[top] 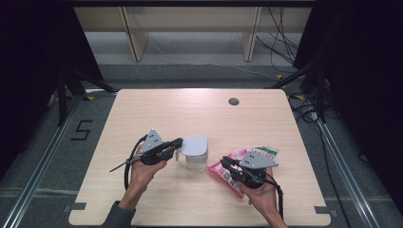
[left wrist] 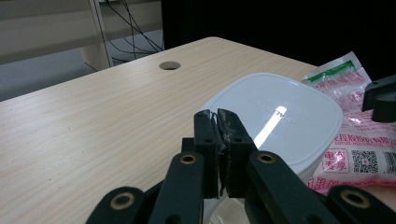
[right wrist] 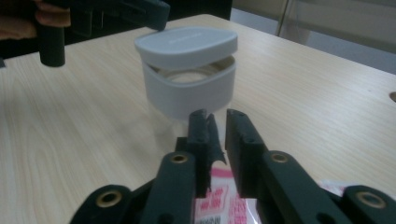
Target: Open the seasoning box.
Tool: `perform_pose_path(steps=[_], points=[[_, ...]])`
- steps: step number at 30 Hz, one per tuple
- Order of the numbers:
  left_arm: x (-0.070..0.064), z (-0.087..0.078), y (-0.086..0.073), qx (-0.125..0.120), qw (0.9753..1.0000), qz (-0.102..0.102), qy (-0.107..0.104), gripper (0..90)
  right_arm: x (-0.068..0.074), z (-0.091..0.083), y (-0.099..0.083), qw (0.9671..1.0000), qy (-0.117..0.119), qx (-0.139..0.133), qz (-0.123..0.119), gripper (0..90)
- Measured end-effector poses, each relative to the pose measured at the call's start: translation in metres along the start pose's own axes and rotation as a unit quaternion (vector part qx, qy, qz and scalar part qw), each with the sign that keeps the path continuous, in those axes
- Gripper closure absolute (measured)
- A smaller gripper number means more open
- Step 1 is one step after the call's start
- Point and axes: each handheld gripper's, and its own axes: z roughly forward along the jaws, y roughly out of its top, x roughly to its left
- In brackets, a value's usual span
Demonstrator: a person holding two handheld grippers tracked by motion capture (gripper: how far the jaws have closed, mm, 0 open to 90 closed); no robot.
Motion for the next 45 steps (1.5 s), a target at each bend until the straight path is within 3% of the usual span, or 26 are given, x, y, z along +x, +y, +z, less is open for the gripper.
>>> perform_pose_path(steps=[1, 3, 5, 6, 7, 11, 16, 17, 18, 21, 24, 25, 28, 32, 34, 35, 36, 37, 38, 39, 40, 45], points=[[0.000, 0.000, 0.000, 0.000, 1.0000, -0.005, 0.001, 86.4, 0.000, 0.004, 0.002, 0.9999, 0.011, 0.005, 0.005, 84.9], [0.000, 0.001, -0.001, -0.005, 1.0000, -0.004, -0.003, 86.4, -0.001, 0.009, 0.005, 0.9998, 0.009, 0.009, -0.015, 86.5], [0.000, 0.000, -0.001, -0.001, 1.0000, -0.004, 0.001, 86.4, 0.000, 0.014, 0.007, 0.9999, 0.006, 0.005, -0.008, 86.6], [0.000, -0.001, -0.001, -0.001, 1.0000, -0.004, 0.002, 86.4, -0.001, 0.015, 0.009, 0.9998, 0.000, 0.006, -0.018, 87.7], [0.001, -0.001, -0.001, -0.001, 1.0000, 0.001, 0.002, 86.4, 0.001, 0.016, 0.010, 0.9999, 0.004, 0.010, -0.007, 89.0], [0.001, -0.001, -0.001, 0.000, 1.0000, 0.000, 0.005, 86.5, -0.001, 0.025, 0.012, 0.9996, 0.007, 0.014, -0.024, 90.0], [0.001, -0.001, -0.001, -0.001, 1.0000, 0.001, 0.005, 86.6, 0.002, 0.033, 0.016, 0.9995, 0.010, 0.021, -0.021, 90.0], [0.001, -0.001, -0.001, -0.001, 1.0000, 0.001, 0.005, 86.6, 0.003, 0.034, 0.017, 0.9994, 0.013, 0.026, -0.017, 90.0], [0.002, -0.001, -0.001, -0.001, 1.0000, 0.001, 0.005, 86.6, 0.001, 0.034, 0.018, 0.9991, 0.013, 0.025, -0.030, 90.0], [0.002, -0.001, -0.001, 0.000, 1.0000, 0.001, 0.006, 86.7, 0.004, 0.038, 0.019, 0.9994, 0.018, 0.022, -0.018, 90.0], [0.002, 0.000, -0.002, -0.003, 1.0000, -0.005, 0.003, 86.6, 0.005, 0.041, 0.021, 0.9988, 0.026, 0.033, -0.022, 90.0], [0.003, 0.000, -0.002, -0.005, 1.0000, -0.007, 0.002, 86.6, 0.004, 0.042, 0.021, 0.9991, 0.017, 0.025, -0.029, 90.0], [0.003, -0.001, -0.002, 0.000, 1.0000, 0.002, 0.005, 86.6, 0.006, 0.041, 0.024, 0.9992, 0.020, 0.029, -0.018, 90.0], [0.003, -0.002, -0.002, 0.000, 1.0000, 0.002, 0.004, 86.2, 0.007, 0.043, 0.029, 0.9987, 0.028, 0.028, -0.031, 90.0], [0.004, -0.002, -0.003, -0.002, 1.0000, -0.004, -0.002, 83.6, 0.006, 0.042, 0.031, 0.9993, 0.023, 0.022, -0.021, 90.0], [0.005, -0.003, -0.002, -0.003, 1.0000, -0.008, -0.001, 82.3, 0.004, 0.043, 0.032, 0.9989, 0.029, 0.016, -0.033, 90.0], [0.006, -0.004, -0.002, -0.002, 1.0000, -0.001, -0.001, 80.4, 0.005, 0.043, 0.033, 0.9986, 0.035, 0.026, -0.028, 90.0], [0.007, -0.005, -0.002, -0.004, 1.0000, -0.007, -0.003, 77.5, 0.005, 0.042, 0.034, 0.9991, 0.026, 0.027, -0.020, 90.0], [0.007, -0.007, -0.001, -0.005, 0.9999, -0.011, -0.002, 72.7, 0.003, 0.043, 0.035, 0.9988, 0.027, 0.021, -0.034, 90.0], [0.008, -0.010, -0.001, -0.007, 0.9997, -0.022, -0.003, 70.3, 0.005, 0.043, 0.035, 0.9992, 0.026, 0.020, -0.024, 90.0], [0.010, -0.012, 0.000, -0.010, 0.9997, -0.020, -0.010, 68.4, 0.004, 0.043, 0.036, 0.9991, 0.026, 0.019, -0.027, 90.0], [0.008, -0.025, -0.004, 0.007, 0.9996, -0.027, -0.008, 57.2, 0.007, 0.046, 0.041, 0.9990, 0.035, 0.014, -0.026, 90.0]])
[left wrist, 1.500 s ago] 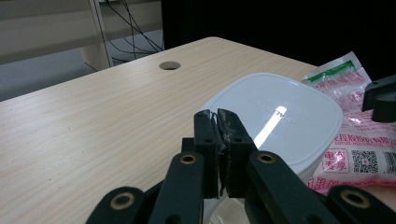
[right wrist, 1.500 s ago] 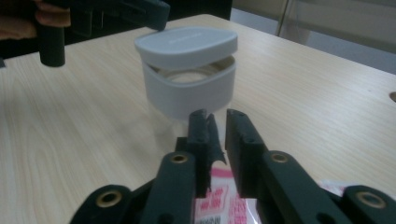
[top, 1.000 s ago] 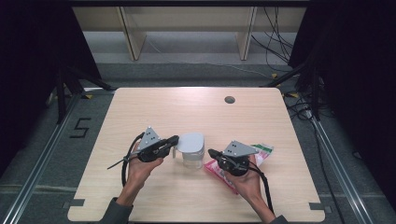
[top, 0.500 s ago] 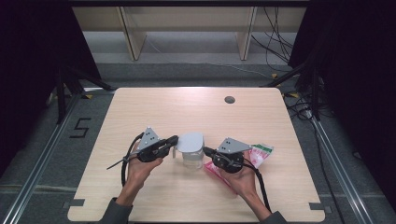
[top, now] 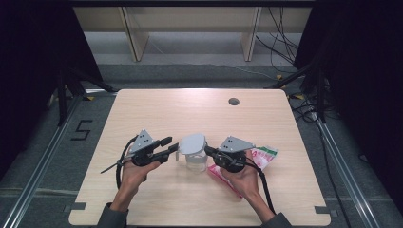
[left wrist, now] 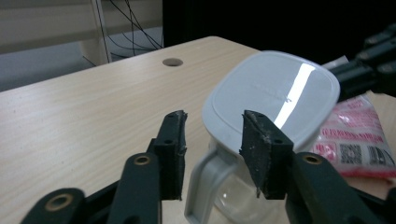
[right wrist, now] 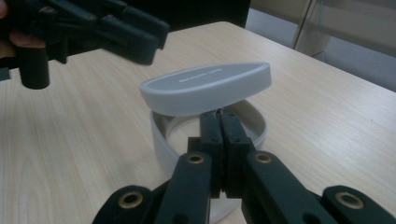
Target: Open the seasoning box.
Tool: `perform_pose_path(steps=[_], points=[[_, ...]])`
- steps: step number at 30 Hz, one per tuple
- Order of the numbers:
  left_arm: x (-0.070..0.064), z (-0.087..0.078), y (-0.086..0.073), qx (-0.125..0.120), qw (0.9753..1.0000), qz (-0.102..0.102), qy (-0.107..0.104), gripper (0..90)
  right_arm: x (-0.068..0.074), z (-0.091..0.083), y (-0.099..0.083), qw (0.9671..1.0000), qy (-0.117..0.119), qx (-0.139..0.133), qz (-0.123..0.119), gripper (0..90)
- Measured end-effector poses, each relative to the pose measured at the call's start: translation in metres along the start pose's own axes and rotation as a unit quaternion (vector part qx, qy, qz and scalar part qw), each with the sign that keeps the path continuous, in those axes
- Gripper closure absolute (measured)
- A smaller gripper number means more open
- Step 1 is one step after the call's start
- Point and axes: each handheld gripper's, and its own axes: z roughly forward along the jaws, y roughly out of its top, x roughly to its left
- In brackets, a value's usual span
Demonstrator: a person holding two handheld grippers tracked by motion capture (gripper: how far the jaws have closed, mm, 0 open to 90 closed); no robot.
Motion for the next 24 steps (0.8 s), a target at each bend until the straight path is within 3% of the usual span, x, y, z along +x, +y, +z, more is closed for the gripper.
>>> perform_pose_path(steps=[2, 3, 7, 11, 13, 16, 17, 21, 24], points=[[-0.002, -0.005, -0.004, 0.022, 0.9997, 0.014, 0.004, 51.7, 0.002, 0.000, 0.002, 1.0000, -0.002, -0.001, 0.009, 90.0], [-0.003, -0.006, -0.007, 0.028, 0.9994, 0.019, 0.003, 49.5, 0.001, 0.001, 0.003, 1.0000, -0.005, -0.006, 0.001, 90.0], [-0.004, -0.013, -0.016, 0.043, 0.9990, 0.009, 0.007, 41.5, 0.002, 0.004, 0.007, 1.0000, 0.000, -0.008, -0.003, 89.6], [-0.008, -0.019, -0.026, 0.050, 0.9987, 0.006, 0.006, 38.6, 0.006, 0.008, 0.012, 0.9998, -0.001, -0.017, 0.002, 89.6], [-0.008, -0.023, -0.031, 0.062, 0.9980, 0.007, 0.011, 35.9, 0.007, 0.009, 0.015, 0.9995, -0.006, -0.023, -0.020, 89.6], [-0.009, -0.025, -0.038, 0.070, 0.9975, 0.002, 0.009, 35.1, 0.011, 0.013, 0.017, 0.9998, 0.003, -0.018, -0.005, 89.6], [-0.010, -0.025, -0.040, 0.070, 0.9975, 0.003, 0.010, 34.9, 0.013, 0.015, 0.018, 0.9997, -0.004, -0.024, -0.007, 89.5], [-0.011, -0.025, -0.048, 0.076, 0.9969, 0.008, 0.022, 34.2, 0.018, 0.021, 0.024, 0.9996, 0.009, -0.023, -0.015, 89.6], [-0.013, -0.025, -0.049, 0.076, 0.9969, 0.004, 0.017, 33.2, 0.022, 0.022, 0.027, 0.9993, 0.008, -0.032, -0.018, 89.3]])
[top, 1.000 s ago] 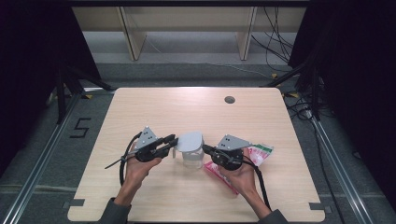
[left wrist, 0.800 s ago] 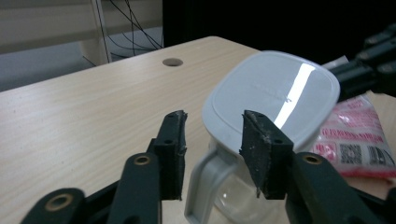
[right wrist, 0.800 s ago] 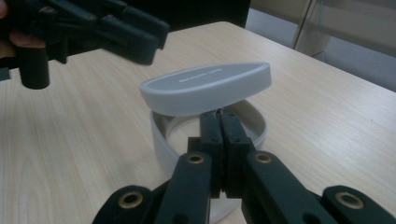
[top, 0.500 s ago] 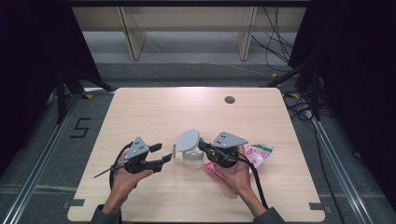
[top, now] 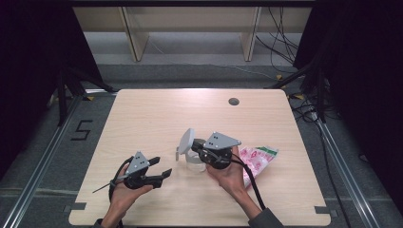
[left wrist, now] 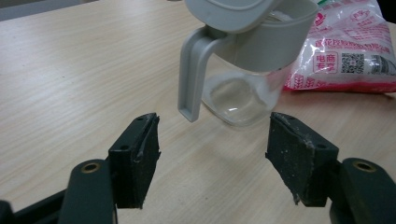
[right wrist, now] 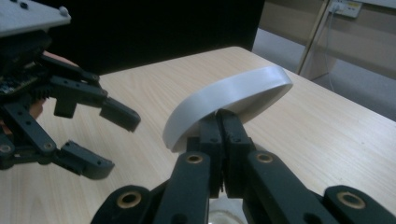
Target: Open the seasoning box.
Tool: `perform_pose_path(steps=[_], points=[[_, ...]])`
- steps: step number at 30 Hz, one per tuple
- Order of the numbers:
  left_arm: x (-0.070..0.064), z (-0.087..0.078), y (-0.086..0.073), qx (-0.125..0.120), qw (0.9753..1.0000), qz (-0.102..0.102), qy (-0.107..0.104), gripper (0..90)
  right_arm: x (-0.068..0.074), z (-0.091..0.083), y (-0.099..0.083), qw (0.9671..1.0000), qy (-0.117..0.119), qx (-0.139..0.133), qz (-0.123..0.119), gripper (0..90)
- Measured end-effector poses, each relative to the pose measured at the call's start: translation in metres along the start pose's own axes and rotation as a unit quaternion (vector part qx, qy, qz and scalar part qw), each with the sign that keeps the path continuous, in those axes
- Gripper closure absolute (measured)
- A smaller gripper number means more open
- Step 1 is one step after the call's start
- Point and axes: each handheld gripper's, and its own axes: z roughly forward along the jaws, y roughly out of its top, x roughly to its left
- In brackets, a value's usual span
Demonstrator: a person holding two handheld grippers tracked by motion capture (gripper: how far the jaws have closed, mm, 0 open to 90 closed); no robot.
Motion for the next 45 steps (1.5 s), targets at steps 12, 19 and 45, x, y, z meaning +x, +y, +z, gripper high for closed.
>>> perform_pose_path(steps=[12, 19, 45], points=[[-0.001, 0.002, -0.002, 0.000, 1.0000, 0.003, 0.002, 31.6, 0.005, 0.005, 0.002, 0.9998, 0.018, -0.002, 0.005, 88.6], [-0.002, 0.003, -0.003, 0.001, 1.0000, 0.004, -0.002, 30.6, 0.011, 0.009, 0.005, 0.9998, 0.015, -0.010, -0.003, 88.2], [0.003, 0.001, -0.005, 0.005, 1.0000, 0.001, 0.008, 29.3, -0.019, -0.025, -0.074, 0.9888, -0.042, 0.142, -0.017, 90.0]])
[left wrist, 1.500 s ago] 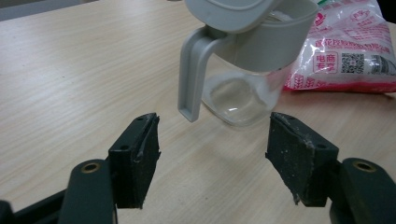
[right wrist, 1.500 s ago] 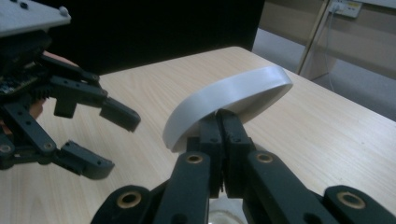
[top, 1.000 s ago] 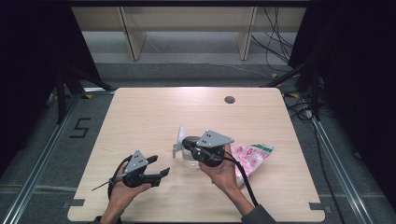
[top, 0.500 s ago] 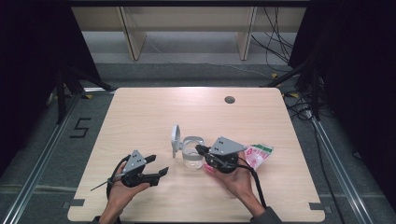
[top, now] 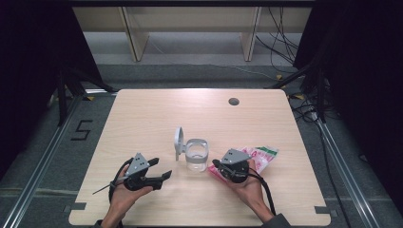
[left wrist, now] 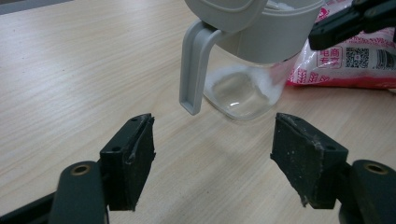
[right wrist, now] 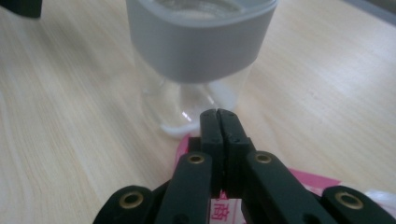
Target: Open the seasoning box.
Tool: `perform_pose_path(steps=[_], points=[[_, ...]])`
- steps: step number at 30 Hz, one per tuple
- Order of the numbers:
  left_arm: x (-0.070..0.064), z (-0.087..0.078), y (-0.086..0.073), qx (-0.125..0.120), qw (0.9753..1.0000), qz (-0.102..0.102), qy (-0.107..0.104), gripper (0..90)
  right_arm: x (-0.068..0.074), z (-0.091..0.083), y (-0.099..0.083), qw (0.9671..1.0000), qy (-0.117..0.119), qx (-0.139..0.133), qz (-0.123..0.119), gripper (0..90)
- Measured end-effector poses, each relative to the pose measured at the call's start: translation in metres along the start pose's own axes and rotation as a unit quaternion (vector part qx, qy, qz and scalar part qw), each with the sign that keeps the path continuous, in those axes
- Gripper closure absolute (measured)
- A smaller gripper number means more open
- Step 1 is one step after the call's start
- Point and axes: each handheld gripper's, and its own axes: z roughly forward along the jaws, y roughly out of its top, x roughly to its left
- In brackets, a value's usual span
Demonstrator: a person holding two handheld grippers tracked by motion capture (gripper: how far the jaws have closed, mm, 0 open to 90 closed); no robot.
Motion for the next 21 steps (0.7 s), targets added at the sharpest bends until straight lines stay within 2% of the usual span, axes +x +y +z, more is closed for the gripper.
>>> perform_pose_path(steps=[2, 3, 5, 6, 8, 10, 12, 13, 14, 15, 16, 20, 21], points=[[-0.001, 0.000, -0.001, -0.002, 1.0000, -0.006, 0.000, 29.1, 0.001, 0.003, -0.002, 0.9998, -0.003, 0.017, -0.004, 90.0], [0.000, 0.000, -0.001, 0.001, 1.0000, -0.004, 0.000, 29.1, 0.001, 0.005, -0.004, 0.9996, -0.007, 0.021, -0.017, 90.0], [0.000, 0.001, -0.001, 0.002, 1.0000, -0.003, -0.002, 29.1, 0.002, 0.007, -0.006, 0.9991, -0.015, 0.035, -0.016, 90.0], [0.000, 0.002, -0.002, -0.003, 0.9999, -0.009, -0.002, 29.0, 0.002, 0.008, -0.006, 0.9993, -0.011, 0.035, -0.013, 90.0], [0.001, 0.001, -0.002, 0.001, 1.0000, -0.004, -0.003, 28.9, 0.002, 0.008, -0.005, 0.9990, -0.011, 0.043, -0.009, 90.0], [0.001, 0.002, -0.002, 0.000, 1.0000, -0.007, -0.002, 28.8, 0.002, 0.009, -0.004, 0.9988, -0.013, 0.044, -0.018, 90.0], [0.001, 0.001, -0.003, 0.003, 1.0000, -0.008, 0.001, 28.9, 0.004, 0.008, -0.004, 0.9986, -0.015, 0.050, -0.009, 90.0], [0.001, 0.001, -0.003, 0.000, 0.9999, -0.010, -0.001, 28.9, 0.003, 0.008, -0.005, 0.9986, -0.017, 0.047, -0.018, 90.0], [0.002, 0.000, -0.003, 0.001, 1.0000, 0.002, -0.003, 28.9, 0.004, 0.006, -0.005, 0.9985, -0.013, 0.051, -0.014, 90.0], [0.000, 0.001, -0.003, -0.005, 0.9999, -0.014, -0.001, 28.9, 0.003, 0.004, -0.006, 0.9985, -0.013, 0.051, -0.017, 90.0], [0.002, 0.000, -0.003, 0.003, 1.0000, -0.006, 0.004, 28.8, 0.003, 0.002, -0.008, 0.9985, -0.013, 0.052, -0.014, 90.0], [0.001, -0.001, -0.003, -0.004, 0.9999, -0.014, 0.001, 28.8, 0.001, -0.010, -0.017, 0.9985, -0.010, 0.054, -0.003, 90.0], [0.002, -0.001, -0.003, -0.001, 1.0000, -0.009, 0.001, 28.9, 0.001, -0.013, -0.019, 0.9985, -0.005, 0.055, -0.001, 90.0]])
